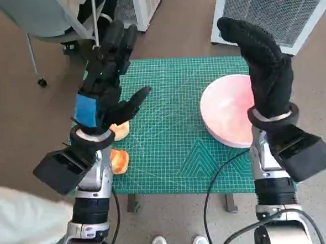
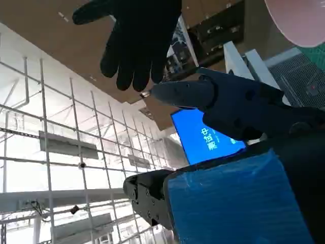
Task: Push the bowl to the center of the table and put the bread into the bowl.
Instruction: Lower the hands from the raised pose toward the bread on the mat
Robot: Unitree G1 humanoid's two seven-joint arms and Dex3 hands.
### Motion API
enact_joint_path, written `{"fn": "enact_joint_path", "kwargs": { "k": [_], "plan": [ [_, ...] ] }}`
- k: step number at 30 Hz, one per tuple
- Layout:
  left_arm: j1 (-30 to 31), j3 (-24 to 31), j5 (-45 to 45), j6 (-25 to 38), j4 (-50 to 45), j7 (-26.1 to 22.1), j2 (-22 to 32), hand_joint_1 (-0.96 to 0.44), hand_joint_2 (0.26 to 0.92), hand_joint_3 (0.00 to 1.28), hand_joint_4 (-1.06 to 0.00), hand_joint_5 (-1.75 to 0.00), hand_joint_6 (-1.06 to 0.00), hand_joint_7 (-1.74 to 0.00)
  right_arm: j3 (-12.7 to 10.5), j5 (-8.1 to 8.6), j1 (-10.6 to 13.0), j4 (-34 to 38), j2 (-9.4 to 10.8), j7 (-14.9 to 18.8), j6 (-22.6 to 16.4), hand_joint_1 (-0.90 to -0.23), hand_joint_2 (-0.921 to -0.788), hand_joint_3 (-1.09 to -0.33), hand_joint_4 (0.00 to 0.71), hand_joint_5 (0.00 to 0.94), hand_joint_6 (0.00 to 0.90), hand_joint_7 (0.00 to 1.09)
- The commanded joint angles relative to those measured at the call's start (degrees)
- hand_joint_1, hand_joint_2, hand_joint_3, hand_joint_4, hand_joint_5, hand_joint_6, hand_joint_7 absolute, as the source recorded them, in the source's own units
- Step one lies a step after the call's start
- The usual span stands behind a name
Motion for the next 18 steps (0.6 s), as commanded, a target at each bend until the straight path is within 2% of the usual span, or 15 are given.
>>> {"fn": "enact_joint_path", "kwargs": {
  "k": [1, 18],
  "plan": [
    [-1.03, -0.28, 0.27, 0.06, 0.18, -0.28, 0.55, -0.27, 0.921, 0.28, -0.26, 0.0, -0.32, -0.04, 0.08, 0.26, 1.79, 1.16, 0.04, 0.6, -0.19, -0.627, -0.921, -0.754, 0.331, 0.003, -0.001, 0.75],
    [-1.24, -0.23, 0.46, -0.67, 1.23, -0.2, 0.83, -0.28, 0.921, 0.28, -0.26, 0.0, -0.32, -0.04, -0.12, 0.37, 2.64, 3.53, -0.84, 1.48, -2.79, -0.618, -0.921, -0.783, 0.315, 0.0, -0.001, 0.67]
  ]
}}
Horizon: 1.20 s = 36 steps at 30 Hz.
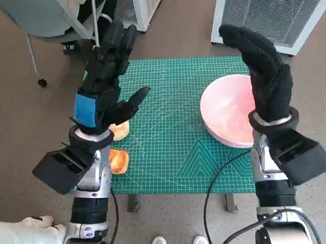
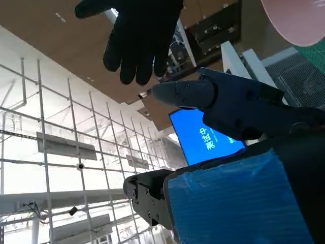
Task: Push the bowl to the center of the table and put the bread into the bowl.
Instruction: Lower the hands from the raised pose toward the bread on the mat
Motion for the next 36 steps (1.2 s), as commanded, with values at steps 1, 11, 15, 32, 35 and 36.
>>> {"fn": "enact_joint_path", "kwargs": {
  "k": [1, 11, 15, 32, 35, 36],
  "plan": [
    [-1.15, -0.29, 0.42, -0.69, 0.77, -0.07, 0.06, -0.28, 0.921, 0.28, -0.26, 0.0, -0.32, -0.04, -0.15, 0.53, 1.28, 1.41, -0.45, 0.92, -0.32, -0.617, -0.921, -0.783, 0.313, 0.0, -0.001, 0.67],
    [-0.56, 0.19, 0.02, -1.93, 1.8, -0.5, 0.45, -0.28, 0.921, 0.28, -0.25, 0.0, -0.32, -0.04, -4.19, 4.27, 1.6, 3.46, -4.95, 2.88, -1.62, -0.599, -0.921, -0.792, 0.303, 0.0, -0.001, 0.67],
    [-0.3, 0.56, -0.21, -2.57, 2.33, -0.76, 0.68, -0.28, 0.921, 0.27, -0.25, 0.0, -0.32, -0.04, -6.4, 4.17, 1.92, 4.25, -6.09, 1.08, -1.87, -0.581, -0.921, -0.813, 0.295, 0.0, -0.001, 0.67],
    [-0.25, 1.26, 0.8, -4.32, 4.45, 0.46, 0.76, -0.29, 0.921, 0.27, -0.25, 0.0, -0.32, -0.04, -13.33, -2.18, 3.94, 20.01, -10.13, -11.89, -4.66, -0.55, -0.921, -0.834, 0.279, 0.025, -0.001, 0.7],
    [-0.1, 1.17, 1.11, -4.3, 4.18, 0.92, 0.7, -0.29, 0.921, 0.27, -0.25, 0.0, -0.32, -0.03, -13.38, -2.26, 3.72, 24.94, -10.52, -12.13, -4.5, -0.547, -0.921, -0.832, 0.28, 0.025, -0.001, 0.7],
    [-0.07, 1.15, 1.22, -4.32, 4.13, 1.05, 0.68, -0.29, 0.921, 0.27, -0.25, 0.0, -0.32, -0.03, -13.38, -2.27, 3.64, 26.25, -10.6, -12.11, -4.54, -0.546, -0.921, -0.831, 0.279, 0.025, -0.001, 0.7]
  ]
}}
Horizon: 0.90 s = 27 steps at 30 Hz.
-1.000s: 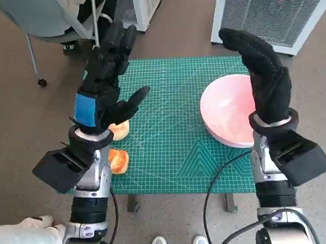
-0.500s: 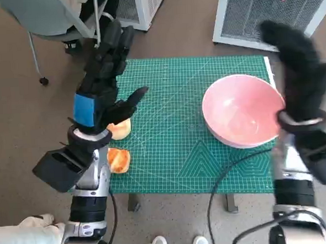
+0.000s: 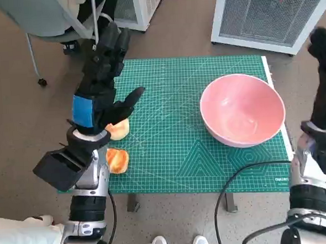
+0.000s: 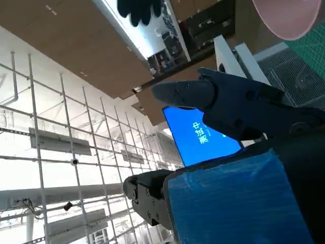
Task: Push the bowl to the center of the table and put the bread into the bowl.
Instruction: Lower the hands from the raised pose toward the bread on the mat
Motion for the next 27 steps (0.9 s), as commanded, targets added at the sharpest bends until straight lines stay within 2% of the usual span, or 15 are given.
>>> {"fn": "enact_joint_path", "kwargs": {
  "k": [1, 4, 13, 27],
  "plan": [
    [0.22, 0.04, 0.93, -0.91, -0.1, 0.81, 0.11, -0.29, 0.921, 0.27, -0.25, 0.0, -0.32, -0.03, -0.23, -0.28, 0.86, 7.69, -0.36, -0.55, 0.72, -0.546, -0.921, -0.83, 0.278, 0.024, -0.001, 0.7],
    [0.14, 0.05, 1.01, -0.96, 0.1, 1.01, 0.16, -0.29, 0.921, 0.27, -0.25, 0.0, -0.32, -0.03, -0.37, 0.33, 0.17, 11.49, -0.3, 0.34, 1.59, -0.544, -0.921, -0.827, 0.267, 0.019, -0.001, 0.7],
    [0.35, 0.14, 0.76, -1.18, 0.32, 1.15, 0.49, -0.29, 0.921, 0.27, -0.25, 0.0, -0.32, -0.03, -1.69, 2.77, -2.03, 19.54, 1.5, 1.95, 8.89, -0.501, -0.921, -0.83, 0.242, 0.004, -0.001, 0.66],
    [0.6, 0.73, -0.22, -1.07, 0.23, 0.35, 1.6, -0.31, 0.921, 0.26, -0.25, 0.0, -0.32, -0.03, -3.67, 4.57, -4.89, 23.96, 4.5, 2.17, 19.18, -0.466, -0.921, -0.823, 0.25, 0.006, 0.016, 0.64]
  ]
}}
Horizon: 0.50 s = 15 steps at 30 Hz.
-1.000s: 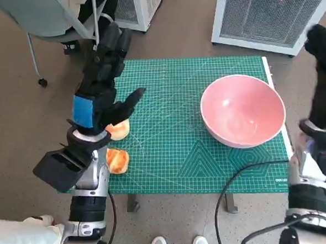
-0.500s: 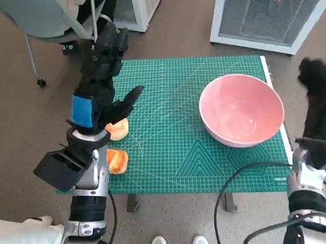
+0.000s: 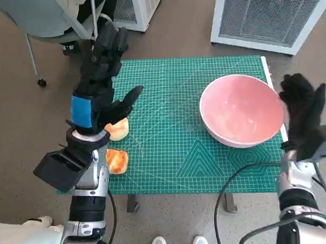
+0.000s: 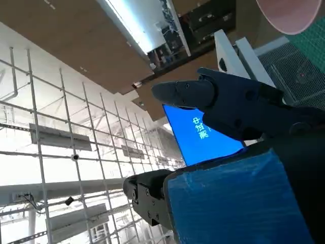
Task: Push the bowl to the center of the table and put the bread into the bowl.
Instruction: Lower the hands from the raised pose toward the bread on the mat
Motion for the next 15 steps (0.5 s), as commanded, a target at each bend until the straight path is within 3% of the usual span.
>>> {"fn": "enact_joint_path", "kwargs": {
  "k": [1, 9, 15],
  "plan": [
    [0.57, 0.48, -0.38, -0.43, 0.14, -0.56, 0.9, -0.31, 0.921, 0.26, -0.25, 0.0, -0.32, -0.03, -0.61, 0.59, -0.12, 2.08, 1.5, 0.28, 4.33, -0.468, -0.921, -0.822, 0.251, 0.007, 0.018, 0.64],
    [0.61, 0.67, -0.76, -0.41, 0.37, -0.92, 1.12, -0.33, 0.921, 0.26, -0.25, 0.0, -0.33, -0.02, -1.87, 1.35, -2.45, 2.88, 3.65, -0.57, 8.83, -0.492, -0.921, -0.806, 0.269, 0.011, 0.038, 0.61],
    [0.76, 0.81, -0.9, -0.38, 0.36, -1.18, 1.13, -0.33, 0.921, 0.26, -0.25, 0.0, -0.33, -0.02, -2.68, 1.4, -4.39, 3.16, 5.19, -1.62, 11.29, -0.475, -0.921, -0.812, 0.285, 0.016, 0.048, 0.59]
  ]
}}
